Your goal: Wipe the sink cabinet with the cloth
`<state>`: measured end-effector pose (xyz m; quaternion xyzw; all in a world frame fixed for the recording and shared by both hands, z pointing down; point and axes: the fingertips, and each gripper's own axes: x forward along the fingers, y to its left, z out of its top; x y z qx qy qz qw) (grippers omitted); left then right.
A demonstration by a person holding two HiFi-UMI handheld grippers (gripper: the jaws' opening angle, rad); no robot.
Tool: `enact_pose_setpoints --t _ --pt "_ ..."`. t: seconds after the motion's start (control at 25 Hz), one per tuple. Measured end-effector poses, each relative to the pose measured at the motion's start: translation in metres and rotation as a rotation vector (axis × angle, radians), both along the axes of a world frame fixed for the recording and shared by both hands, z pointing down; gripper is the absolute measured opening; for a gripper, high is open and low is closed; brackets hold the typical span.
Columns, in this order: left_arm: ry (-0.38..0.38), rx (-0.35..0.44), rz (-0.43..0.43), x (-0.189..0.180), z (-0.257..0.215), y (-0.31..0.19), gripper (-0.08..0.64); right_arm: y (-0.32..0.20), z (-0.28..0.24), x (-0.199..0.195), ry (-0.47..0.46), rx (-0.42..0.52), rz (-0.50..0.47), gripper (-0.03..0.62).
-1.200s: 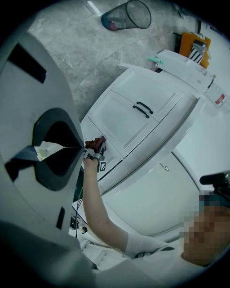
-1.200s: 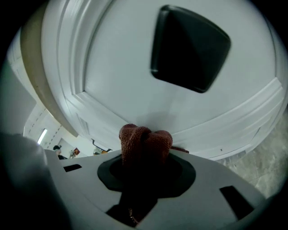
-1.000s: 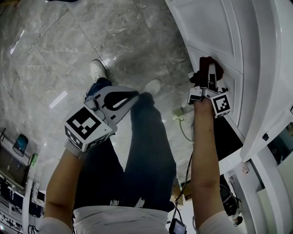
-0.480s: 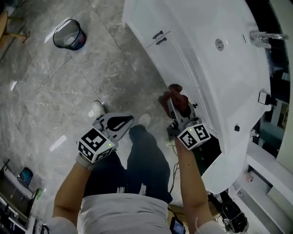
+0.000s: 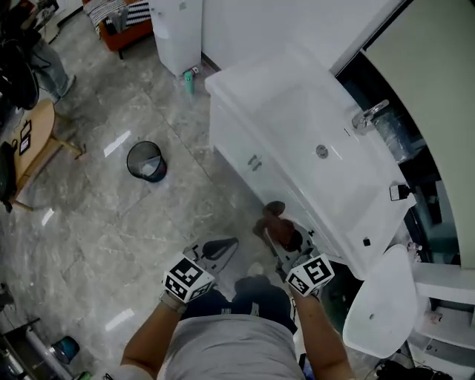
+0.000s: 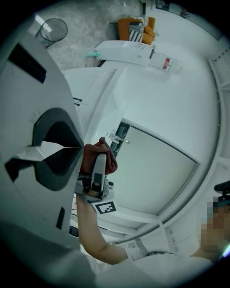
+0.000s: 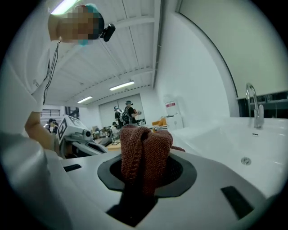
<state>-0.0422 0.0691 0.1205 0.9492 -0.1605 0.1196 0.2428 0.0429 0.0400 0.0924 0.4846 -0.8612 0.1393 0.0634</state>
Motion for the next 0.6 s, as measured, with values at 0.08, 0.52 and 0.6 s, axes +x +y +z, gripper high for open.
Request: enact_pose_setpoints --t 0.08,0.52,0.6 --pt "0.008 0.053 -0.019 -0.002 -0.027 -0.008 0.014 0.002 -0.027 -0.008 0.025 0.037 -0.016 0.121" --pt "0.04 0.206 -0.118 -0.026 -0.15 -0.009 0.014 0.014 -0.153 -0.03 0.019 0.154 -0.055 0.121" --pt "0.052 0.232 -0.146 -0.033 -0.169 -0.013 0.014 0.014 -0.17 -0.029 0.018 0.18 -0.066 0.121"
